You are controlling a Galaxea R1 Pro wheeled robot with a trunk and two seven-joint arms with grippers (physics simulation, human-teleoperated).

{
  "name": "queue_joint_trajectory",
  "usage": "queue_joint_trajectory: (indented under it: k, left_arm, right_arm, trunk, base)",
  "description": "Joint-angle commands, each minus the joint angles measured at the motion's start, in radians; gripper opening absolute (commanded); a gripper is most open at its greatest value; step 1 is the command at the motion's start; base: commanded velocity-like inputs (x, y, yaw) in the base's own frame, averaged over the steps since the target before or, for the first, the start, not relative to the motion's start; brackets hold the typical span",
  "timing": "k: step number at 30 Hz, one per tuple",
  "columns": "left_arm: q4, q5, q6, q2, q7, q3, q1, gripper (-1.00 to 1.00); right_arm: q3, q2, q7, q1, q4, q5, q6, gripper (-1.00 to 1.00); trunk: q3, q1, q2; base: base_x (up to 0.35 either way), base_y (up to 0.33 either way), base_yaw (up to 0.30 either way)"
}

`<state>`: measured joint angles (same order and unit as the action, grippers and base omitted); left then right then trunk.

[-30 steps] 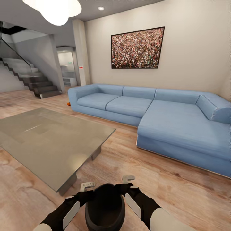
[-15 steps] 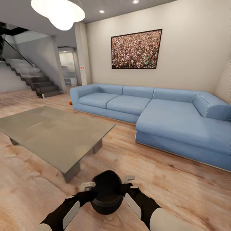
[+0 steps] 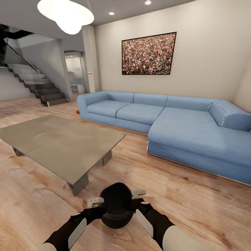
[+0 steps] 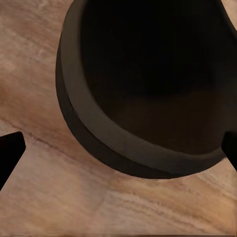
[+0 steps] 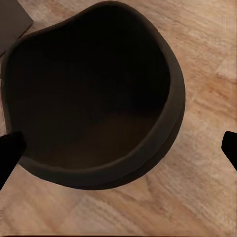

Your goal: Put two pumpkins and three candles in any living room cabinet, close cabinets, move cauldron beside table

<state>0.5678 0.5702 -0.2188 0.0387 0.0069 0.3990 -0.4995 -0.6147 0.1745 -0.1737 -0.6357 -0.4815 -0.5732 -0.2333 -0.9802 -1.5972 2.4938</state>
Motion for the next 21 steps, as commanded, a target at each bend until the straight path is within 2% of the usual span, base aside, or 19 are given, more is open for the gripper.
queue_joint_trajectory:
  k: [1, 21]
  left_arm:
    - [0.001, 0.006, -0.003, 0.001, 0.001, 0.004, -0.001, 1.00]
    - [0.001, 0.005, 0.000, 0.001, 0.001, 0.004, -0.001, 1.00]
  right_arm:
    - [-0.007, 0.000, -0.009, -0.001, -0.002, -0.008, -0.003, 1.00]
    - [-0.008, 0.000, -0.009, -0.001, -0.002, -0.008, -0.003, 1.00]
  trunk:
    - [-0.001, 0.000, 0.000]
    - [0.003, 0.000, 0.000]
  base:
    - [-0.108, 0.000, 0.162]
    - [-0.077, 0.000, 0.273]
